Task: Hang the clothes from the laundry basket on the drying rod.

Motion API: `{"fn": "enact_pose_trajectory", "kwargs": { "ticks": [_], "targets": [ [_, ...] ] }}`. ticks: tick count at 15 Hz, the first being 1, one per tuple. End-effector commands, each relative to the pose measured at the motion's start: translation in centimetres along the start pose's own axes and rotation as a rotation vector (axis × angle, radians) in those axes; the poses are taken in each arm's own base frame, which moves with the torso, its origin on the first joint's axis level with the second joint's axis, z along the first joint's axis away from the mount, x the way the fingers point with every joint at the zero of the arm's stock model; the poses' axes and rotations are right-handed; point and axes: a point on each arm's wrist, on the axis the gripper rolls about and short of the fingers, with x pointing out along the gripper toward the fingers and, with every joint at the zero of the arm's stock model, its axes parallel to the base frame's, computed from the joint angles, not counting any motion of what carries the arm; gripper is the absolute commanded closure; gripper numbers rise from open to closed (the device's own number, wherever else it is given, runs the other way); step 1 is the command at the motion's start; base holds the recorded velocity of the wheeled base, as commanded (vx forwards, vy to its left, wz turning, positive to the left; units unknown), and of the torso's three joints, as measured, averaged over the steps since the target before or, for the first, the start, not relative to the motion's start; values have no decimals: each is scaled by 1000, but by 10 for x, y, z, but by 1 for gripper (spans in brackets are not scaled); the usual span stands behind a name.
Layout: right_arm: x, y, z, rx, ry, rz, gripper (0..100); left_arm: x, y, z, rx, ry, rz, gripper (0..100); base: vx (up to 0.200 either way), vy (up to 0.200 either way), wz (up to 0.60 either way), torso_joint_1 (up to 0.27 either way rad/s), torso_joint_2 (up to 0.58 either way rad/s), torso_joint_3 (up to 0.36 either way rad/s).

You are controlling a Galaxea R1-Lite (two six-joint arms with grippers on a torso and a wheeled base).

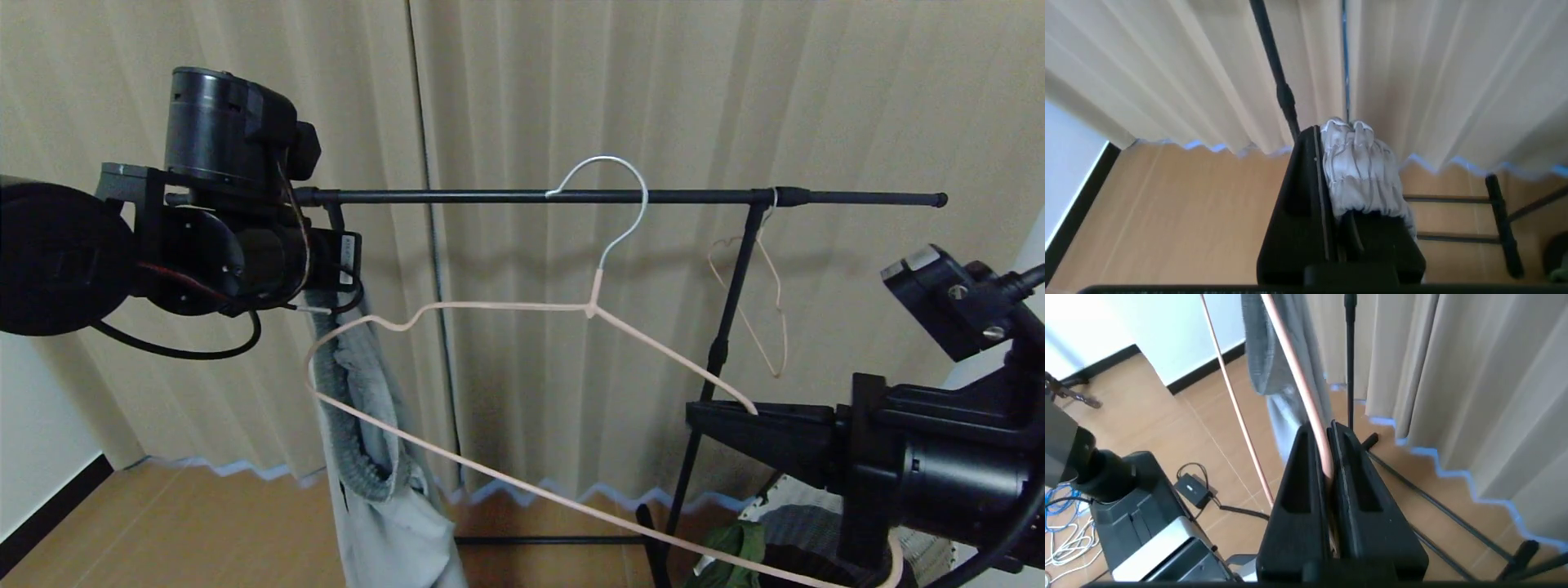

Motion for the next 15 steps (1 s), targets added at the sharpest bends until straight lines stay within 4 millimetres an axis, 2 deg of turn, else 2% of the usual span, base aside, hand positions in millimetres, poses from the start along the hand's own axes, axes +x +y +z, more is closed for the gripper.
{"fn": "enact_pose_trajectory", "kwargs": {
  "ticks": [1, 3, 7, 9, 11, 13, 15],
  "targets": [
    [24, -2, 0, 4, 43, -28, 100, 3, -7, -1, 8, 4, -3, 100, 0, 0, 0, 0, 0, 0],
    [40, -7, 0, 6, 53, -125, 100, 2, -8, -1, 14, -4, 50, 100, 0, 0, 0, 0, 0, 0],
    [54, -7, 10, 8, 25, -175, 100, 3, -8, -3, 25, 5, 104, 100, 0, 0, 0, 0, 0, 0],
    [73, -8, 20, 22, -67, -199, 100, 3, -9, -5, 26, 8, 117, 100, 0, 0, 0, 0, 0, 0],
    [77, -7, 18, 22, -75, -190, 100, 3, -9, -4, 24, 3, 131, 100, 0, 0, 0, 0, 0, 0],
    [79, 4, 14, 39, -64, -159, 100, 7, -11, -5, 14, 2, 169, 100, 0, 0, 0, 0, 0, 0],
    [83, 8, 9, 36, -53, -194, 100, 8, -10, -4, 5, -6, 175, 100, 0, 0, 0, 0, 0, 0]
  ]
}}
